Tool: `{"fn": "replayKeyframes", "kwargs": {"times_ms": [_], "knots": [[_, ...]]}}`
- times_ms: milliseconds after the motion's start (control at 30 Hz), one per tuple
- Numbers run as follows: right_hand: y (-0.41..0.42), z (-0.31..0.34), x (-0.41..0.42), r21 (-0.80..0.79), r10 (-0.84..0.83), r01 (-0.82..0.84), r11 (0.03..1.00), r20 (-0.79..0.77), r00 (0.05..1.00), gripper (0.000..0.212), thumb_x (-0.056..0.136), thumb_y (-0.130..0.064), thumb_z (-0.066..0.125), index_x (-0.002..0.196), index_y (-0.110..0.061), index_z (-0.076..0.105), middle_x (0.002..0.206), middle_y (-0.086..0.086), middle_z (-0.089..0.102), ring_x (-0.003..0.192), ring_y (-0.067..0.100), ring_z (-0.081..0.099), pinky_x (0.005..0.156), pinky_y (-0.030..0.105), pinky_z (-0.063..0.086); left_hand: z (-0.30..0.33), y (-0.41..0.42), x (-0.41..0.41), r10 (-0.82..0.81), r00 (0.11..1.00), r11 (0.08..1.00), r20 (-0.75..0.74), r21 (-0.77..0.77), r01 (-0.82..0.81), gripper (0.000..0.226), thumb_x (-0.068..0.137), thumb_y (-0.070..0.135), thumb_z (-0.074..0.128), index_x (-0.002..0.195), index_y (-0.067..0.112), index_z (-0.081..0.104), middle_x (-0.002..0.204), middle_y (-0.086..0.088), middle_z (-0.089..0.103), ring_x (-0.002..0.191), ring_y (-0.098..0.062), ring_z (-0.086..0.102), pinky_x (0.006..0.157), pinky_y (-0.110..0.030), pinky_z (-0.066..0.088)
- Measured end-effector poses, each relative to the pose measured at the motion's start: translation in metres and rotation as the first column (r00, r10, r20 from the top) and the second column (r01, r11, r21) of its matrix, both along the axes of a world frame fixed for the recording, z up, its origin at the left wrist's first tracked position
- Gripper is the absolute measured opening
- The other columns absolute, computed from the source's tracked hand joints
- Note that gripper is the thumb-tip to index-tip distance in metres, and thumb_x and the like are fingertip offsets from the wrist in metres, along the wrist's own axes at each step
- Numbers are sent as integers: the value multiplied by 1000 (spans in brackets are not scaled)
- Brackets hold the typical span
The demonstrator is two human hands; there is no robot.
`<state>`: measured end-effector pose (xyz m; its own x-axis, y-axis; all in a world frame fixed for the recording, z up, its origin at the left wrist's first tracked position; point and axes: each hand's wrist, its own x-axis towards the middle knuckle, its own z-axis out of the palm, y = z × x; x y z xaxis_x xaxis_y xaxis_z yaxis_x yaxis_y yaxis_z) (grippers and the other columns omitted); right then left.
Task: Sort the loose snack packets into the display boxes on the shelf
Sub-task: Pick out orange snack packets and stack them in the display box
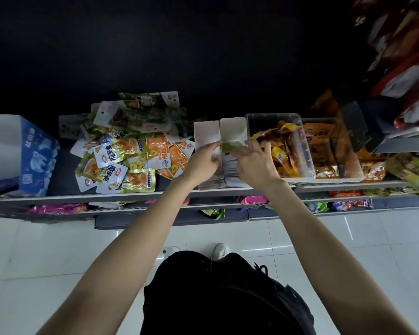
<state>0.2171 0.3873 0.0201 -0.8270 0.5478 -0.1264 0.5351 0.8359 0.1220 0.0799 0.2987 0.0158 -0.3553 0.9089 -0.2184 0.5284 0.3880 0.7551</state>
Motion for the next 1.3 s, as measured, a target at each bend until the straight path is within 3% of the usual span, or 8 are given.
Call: {"fn": "replayKeyframes", "kwargs": {"times_ms": [100, 233, 500, 733, 867, 1067, 1200, 1300], "knots": [[-10, 4, 4, -39, -31, 17, 999, -368, 929, 31, 84, -11, 49, 109, -15, 68, 105, 6, 69, 109, 30, 54, 90, 45, 36, 14, -30, -14, 85, 992, 965, -92, 256, -59, 34, 92, 11, 53, 126, 14, 56, 124, 1, 61, 114, -14, 56, 98, -29, 44], [-54, 19, -15, -285, -142, -75, 956, -668, 730, 33, 89, -19, 40, 105, -13, 68, 83, 5, 71, 62, 18, 60, 59, 34, 54, 16, -103, -51, 323, 926, 847, -196, 496, -191, 21, 91, 24, 52, 101, 12, 65, 91, 7, 68, 78, -9, 64, 66, -31, 54], [-150, -35, -121, -520, -105, -129, 844, -396, 912, 27, 92, -15, 47, 114, -18, 64, 106, 3, 68, 89, 26, 66, 68, 38, 55, -51, -219, -169, 487, 816, 873, -312, 132, -470, 27, 85, 26, 66, 109, 14, 59, 102, -1, 65, 92, -20, 62, 79, -36, 52], [-173, -75, -187, -478, -329, 236, 846, -119, 937, 35, 91, -19, 52, 127, -20, 51, 128, 9, 50, 122, 29, 43, 102, 38, 36, -85, -217, -222, 188, 911, 966, -366, -97, -239, 47, 85, 25, 65, 129, 19, 51, 131, -7, 51, 121, -28, 47, 98, -43, 44], [-175, -86, -206, -543, -460, 352, 762, -70, 885, 51, 89, -19, 62, 134, -15, 39, 134, 16, 37, 117, 35, 48, 93, 40, 45, -92, -203, -229, -115, 888, 962, -445, -272, -11, 55, 90, 37, 56, 141, 23, 39, 149, 2, 33, 138, -23, 28, 111, -41, 30], [-159, -50, -192, -639, -631, 364, 678, -252, 734, 21, 88, -16, 63, 109, -10, 60, 92, 11, 67, 88, 28, 64, 64, 25, 42, -98, -201, -227, -162, 853, 933, -497, -359, -32, 58, 93, 47, 44, 144, 23, 32, 153, 2, 27, 140, -24, 22, 110, -46, 30], [-168, -15, -147, -663, -760, 404, 630, -417, 499, 21, 85, -9, 60, 106, -12, 60, 83, 5, 66, 73, 22, 58, 56, 23, 39, -76, -199, -209, 200, 930, 971, -308, -63, -229, 38, 93, 43, 50, 119, 18, 61, 125, 3, 57, 119, -17, 48, 98, -36, 43], [-186, -4, -127, -954, -949, 87, 288, -272, 156, 23, 82, -1, 61, 98, -17, 59, 88, 2, 69, 78, 21, 62, 70, 35, 50, -31, -194, -163, 402, 866, 908, 298, -5, -420, 36, 89, 41, 58, 114, 15, 60, 108, 13, 61, 103, -2, 56, 87, -17, 42]]}}
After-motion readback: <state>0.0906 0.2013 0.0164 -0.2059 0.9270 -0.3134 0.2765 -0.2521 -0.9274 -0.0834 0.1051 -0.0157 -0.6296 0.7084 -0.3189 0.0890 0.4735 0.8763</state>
